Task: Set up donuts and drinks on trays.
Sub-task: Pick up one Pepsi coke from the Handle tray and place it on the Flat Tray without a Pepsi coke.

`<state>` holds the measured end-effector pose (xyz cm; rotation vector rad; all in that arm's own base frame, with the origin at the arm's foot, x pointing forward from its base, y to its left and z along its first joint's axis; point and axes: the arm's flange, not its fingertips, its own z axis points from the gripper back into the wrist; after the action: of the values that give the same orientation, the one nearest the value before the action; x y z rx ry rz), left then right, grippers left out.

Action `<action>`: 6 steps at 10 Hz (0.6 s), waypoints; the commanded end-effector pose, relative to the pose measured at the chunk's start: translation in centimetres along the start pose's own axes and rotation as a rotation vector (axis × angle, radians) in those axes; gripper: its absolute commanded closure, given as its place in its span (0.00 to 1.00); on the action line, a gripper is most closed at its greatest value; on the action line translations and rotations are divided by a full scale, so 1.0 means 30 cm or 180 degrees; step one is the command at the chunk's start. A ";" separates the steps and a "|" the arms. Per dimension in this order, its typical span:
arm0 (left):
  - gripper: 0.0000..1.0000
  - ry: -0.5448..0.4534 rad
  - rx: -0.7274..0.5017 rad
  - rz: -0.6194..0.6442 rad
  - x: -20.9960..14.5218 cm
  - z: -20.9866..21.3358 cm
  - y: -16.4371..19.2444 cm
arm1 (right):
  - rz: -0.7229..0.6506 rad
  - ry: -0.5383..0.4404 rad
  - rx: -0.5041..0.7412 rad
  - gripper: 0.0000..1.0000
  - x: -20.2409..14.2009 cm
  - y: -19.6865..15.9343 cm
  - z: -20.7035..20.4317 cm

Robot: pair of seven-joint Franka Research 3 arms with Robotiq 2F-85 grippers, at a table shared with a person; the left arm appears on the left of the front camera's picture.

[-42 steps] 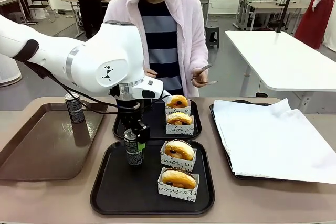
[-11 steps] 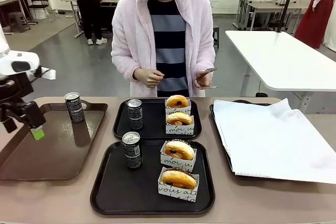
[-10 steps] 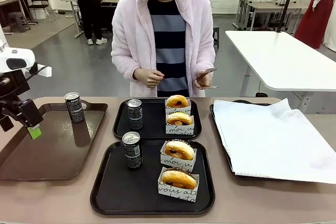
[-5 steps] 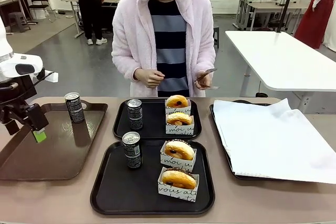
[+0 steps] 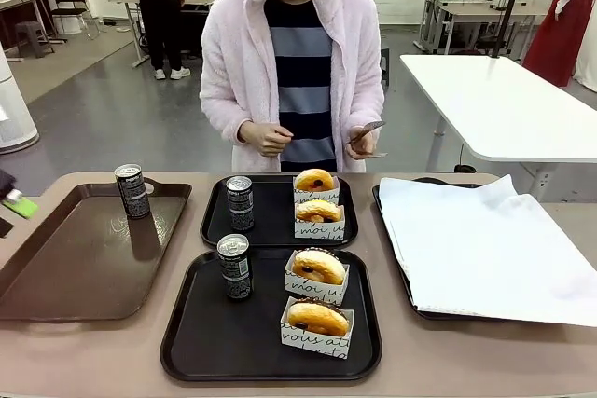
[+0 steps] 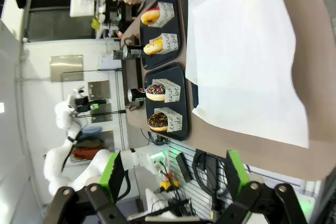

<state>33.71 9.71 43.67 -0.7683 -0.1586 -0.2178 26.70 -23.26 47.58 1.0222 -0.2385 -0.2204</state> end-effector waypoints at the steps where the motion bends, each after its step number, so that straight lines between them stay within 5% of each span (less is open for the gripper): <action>1: 0.00 -0.0333 -0.1386 -0.0040 -0.006 0.037 0.114 | 0.0062 -0.0021 0.0071 0.00 0.001 0.002 -0.003; 3: 0.00 -0.0868 -0.1740 0.0247 -0.053 0.102 0.200 | 0.0062 -0.0021 0.0071 0.00 0.001 0.002 -0.003; 6: 0.00 -0.0832 -0.1830 0.0359 -0.080 0.155 0.252 | 0.0062 -0.0021 0.0071 0.00 0.001 0.002 -0.003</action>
<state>32.46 17.99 41.29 -1.3945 -0.3129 -0.0307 26.71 -23.24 47.57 1.0224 -0.2380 -0.2201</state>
